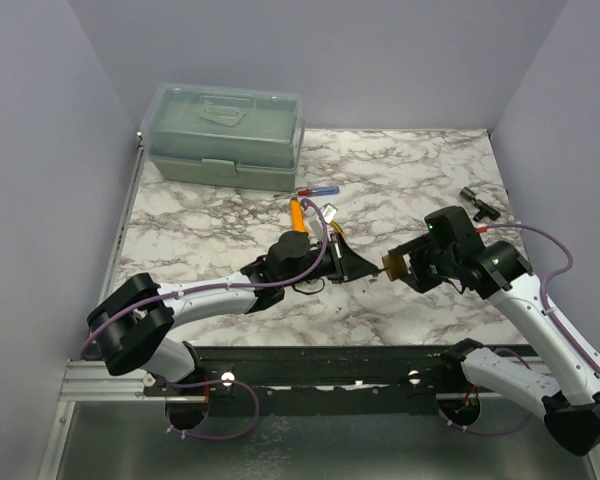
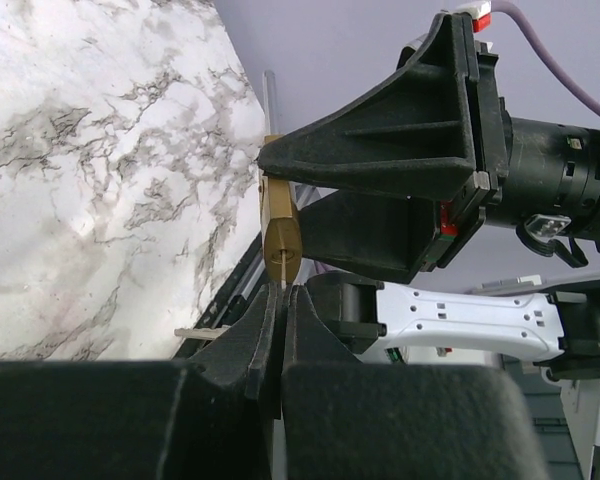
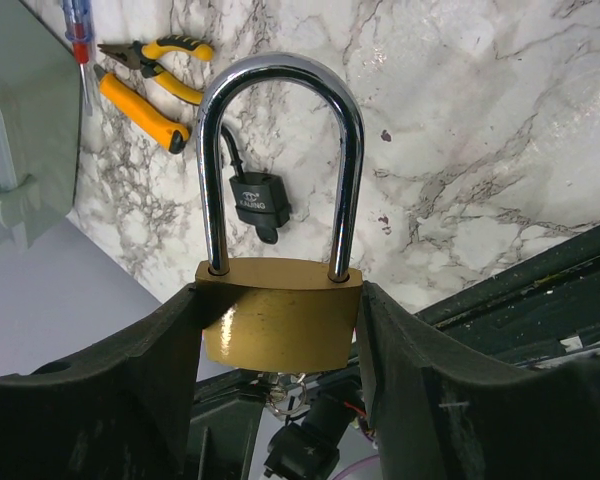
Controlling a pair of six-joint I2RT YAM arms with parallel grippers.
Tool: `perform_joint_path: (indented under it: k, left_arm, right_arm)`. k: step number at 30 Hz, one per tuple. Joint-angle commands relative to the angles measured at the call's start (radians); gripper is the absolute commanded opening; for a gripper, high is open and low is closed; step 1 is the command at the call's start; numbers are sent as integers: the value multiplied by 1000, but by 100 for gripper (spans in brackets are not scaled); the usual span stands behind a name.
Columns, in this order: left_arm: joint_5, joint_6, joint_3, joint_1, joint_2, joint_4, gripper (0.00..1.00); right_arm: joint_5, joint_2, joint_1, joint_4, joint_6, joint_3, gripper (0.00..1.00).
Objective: Unlock with the key
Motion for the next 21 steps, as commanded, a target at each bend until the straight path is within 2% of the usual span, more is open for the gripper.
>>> perform_joint_path:
  k: [1,11,21]
  left_arm:
    - [-53,-28,39,-9,17,39,0]
    - [-80,-37,37,-17,43,39,0]
    - [-103,-90,28,-18,72,82,0]
  right_arm:
    - [19,-1,-2,-20,29,39,0]
    - [0,-4,-2,-3,25,38,0]
    - [-32,-53,-3,103,-23,-2,0]
